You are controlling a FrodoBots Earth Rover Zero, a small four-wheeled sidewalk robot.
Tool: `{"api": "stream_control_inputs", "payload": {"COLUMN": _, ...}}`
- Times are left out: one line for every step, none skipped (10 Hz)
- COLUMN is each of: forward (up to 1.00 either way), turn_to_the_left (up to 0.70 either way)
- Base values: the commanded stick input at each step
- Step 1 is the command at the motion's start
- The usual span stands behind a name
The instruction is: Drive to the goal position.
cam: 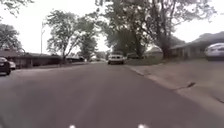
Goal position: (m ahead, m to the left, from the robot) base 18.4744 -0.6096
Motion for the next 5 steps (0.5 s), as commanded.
{"api": "stream_control_inputs", "payload": {"forward": 1.00, "turn_to_the_left": 0.00}}
{"api": "stream_control_inputs", "payload": {"forward": 1.00, "turn_to_the_left": 0.00}}
{"api": "stream_control_inputs", "payload": {"forward": 1.00, "turn_to_the_left": 0.00}}
{"api": "stream_control_inputs", "payload": {"forward": 1.00, "turn_to_the_left": 0.00}}
{"api": "stream_control_inputs", "payload": {"forward": 1.00, "turn_to_the_left": 0.00}}
